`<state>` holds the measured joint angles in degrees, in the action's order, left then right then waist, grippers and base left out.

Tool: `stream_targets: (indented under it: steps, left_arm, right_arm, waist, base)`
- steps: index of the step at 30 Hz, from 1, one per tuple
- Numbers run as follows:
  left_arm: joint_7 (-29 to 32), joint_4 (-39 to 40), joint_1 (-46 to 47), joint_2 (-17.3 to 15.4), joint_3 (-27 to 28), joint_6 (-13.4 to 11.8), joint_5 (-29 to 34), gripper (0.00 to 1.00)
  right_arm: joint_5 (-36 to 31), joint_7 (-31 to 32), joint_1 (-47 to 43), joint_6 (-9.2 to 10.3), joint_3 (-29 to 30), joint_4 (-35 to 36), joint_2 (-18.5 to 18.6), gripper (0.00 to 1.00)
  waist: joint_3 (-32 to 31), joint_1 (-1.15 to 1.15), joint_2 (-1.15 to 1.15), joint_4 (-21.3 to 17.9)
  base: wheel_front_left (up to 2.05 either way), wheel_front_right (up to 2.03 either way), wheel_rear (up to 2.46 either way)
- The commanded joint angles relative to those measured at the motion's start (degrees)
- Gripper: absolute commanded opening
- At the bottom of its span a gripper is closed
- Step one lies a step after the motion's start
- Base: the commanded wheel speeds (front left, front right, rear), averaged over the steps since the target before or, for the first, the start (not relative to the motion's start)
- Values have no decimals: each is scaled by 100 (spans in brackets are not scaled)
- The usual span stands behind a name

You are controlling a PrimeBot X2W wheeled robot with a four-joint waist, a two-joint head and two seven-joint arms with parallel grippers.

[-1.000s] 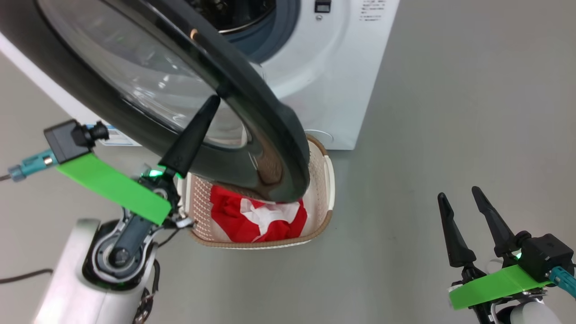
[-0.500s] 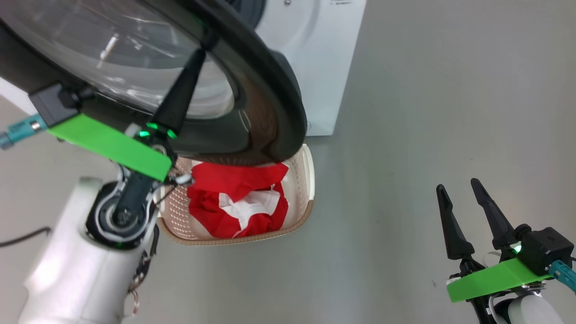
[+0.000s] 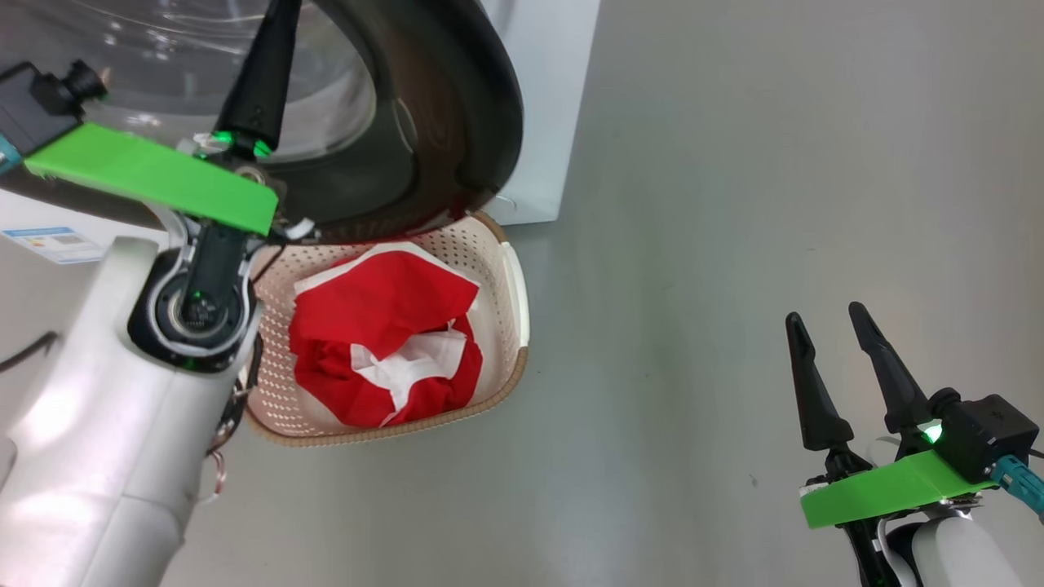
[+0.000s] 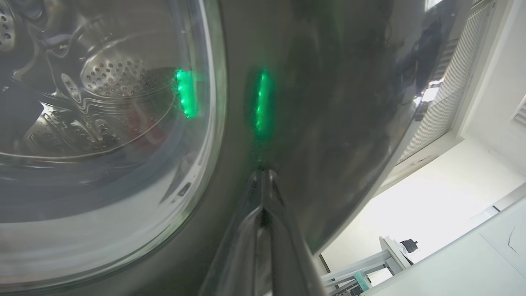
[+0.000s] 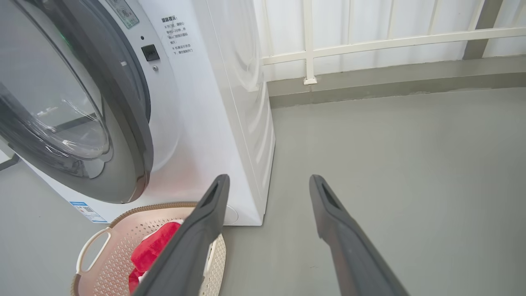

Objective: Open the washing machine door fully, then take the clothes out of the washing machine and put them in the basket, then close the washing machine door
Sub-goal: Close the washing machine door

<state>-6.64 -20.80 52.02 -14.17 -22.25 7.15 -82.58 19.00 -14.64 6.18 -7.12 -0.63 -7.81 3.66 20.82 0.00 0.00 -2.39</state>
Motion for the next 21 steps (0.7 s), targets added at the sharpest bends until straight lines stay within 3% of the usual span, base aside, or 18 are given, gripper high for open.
stream_targets:
  steps: [1, 11, 21]
  left_arm:
    - [-72, 68, 259, -258, 104, 34, 17, 0]
    - [-326, -128, 289, -473, -173, 34, -216, 0]
    - [-664, 9, -693, -747, -277, 34, -393, 0]
  right_arm:
    - [31, -36, 149, -36, -98, 134, 22, 100]
    - [30, -36, 149, -36, -58, 102, -33, 100]
    - [-20, -36, -51, -36, -17, 72, 3, 100]
  waist:
    - [64, 0, 0, -85]
    - [4, 0, 0, -155]
    - [-431, 0, 0, 13]
  base:
    - [0, 0, 0]
    - [0, 0, 0]
    - [0, 0, 0]
